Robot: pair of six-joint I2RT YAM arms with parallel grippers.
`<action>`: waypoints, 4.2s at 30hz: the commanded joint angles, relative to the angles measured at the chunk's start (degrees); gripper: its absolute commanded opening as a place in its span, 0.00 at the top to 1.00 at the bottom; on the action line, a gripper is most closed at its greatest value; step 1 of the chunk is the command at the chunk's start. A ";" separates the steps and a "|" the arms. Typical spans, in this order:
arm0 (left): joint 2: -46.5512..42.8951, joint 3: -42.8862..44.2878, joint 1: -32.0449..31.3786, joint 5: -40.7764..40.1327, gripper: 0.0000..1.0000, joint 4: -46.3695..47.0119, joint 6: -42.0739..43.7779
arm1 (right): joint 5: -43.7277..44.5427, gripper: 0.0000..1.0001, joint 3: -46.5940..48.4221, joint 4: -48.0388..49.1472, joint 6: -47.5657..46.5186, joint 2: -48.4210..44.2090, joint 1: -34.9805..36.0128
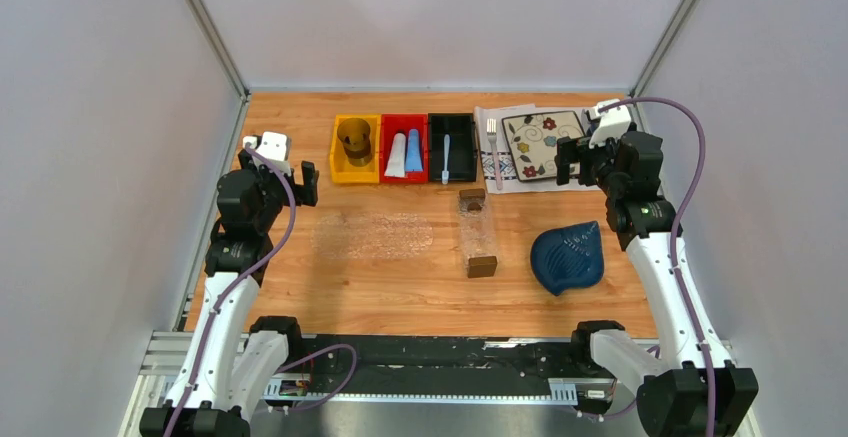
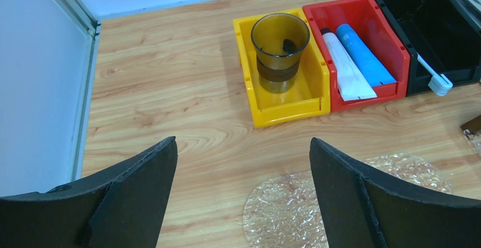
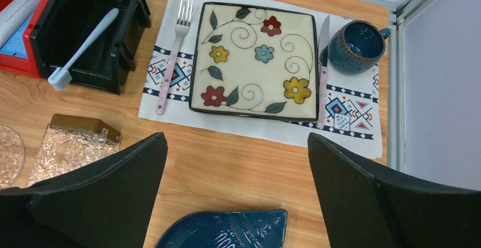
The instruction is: Prepare toiletry sets of a toothbrush and toothpaste on the tray
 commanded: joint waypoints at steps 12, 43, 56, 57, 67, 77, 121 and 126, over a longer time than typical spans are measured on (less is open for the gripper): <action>-0.53 0.49 0.34 1.02 0.06 0.94 0.42 | -0.24 0.00 -0.16 2.10 -0.84 -1.11 0.24; 5.10 7.08 0.34 9.90 0.07 -6.09 0.86 | 1.95 0.00 8.54 -16.17 -1.71 3.37 0.24; 5.45 6.11 0.34 11.31 0.07 -6.10 0.51 | -4.18 0.00 8.98 -23.56 -5.06 4.07 0.94; 5.45 6.11 0.25 11.22 0.07 -6.10 0.68 | -4.81 0.00 9.24 -23.91 -4.80 4.42 1.29; 5.54 5.58 0.34 9.90 0.07 -5.40 0.77 | -2.19 0.00 8.10 -21.55 -1.54 10.31 14.09; 5.89 5.14 0.25 8.50 0.07 -5.39 1.04 | 4.15 0.00 10.82 -18.90 3.90 21.45 27.48; 7.38 4.09 0.34 5.33 0.06 -4.16 1.74 | 11.97 0.00 22.08 -25.50 15.34 46.69 34.96; 7.29 4.00 0.34 5.24 0.06 -4.08 1.92 | 11.62 0.01 22.69 -26.02 14.55 48.19 34.96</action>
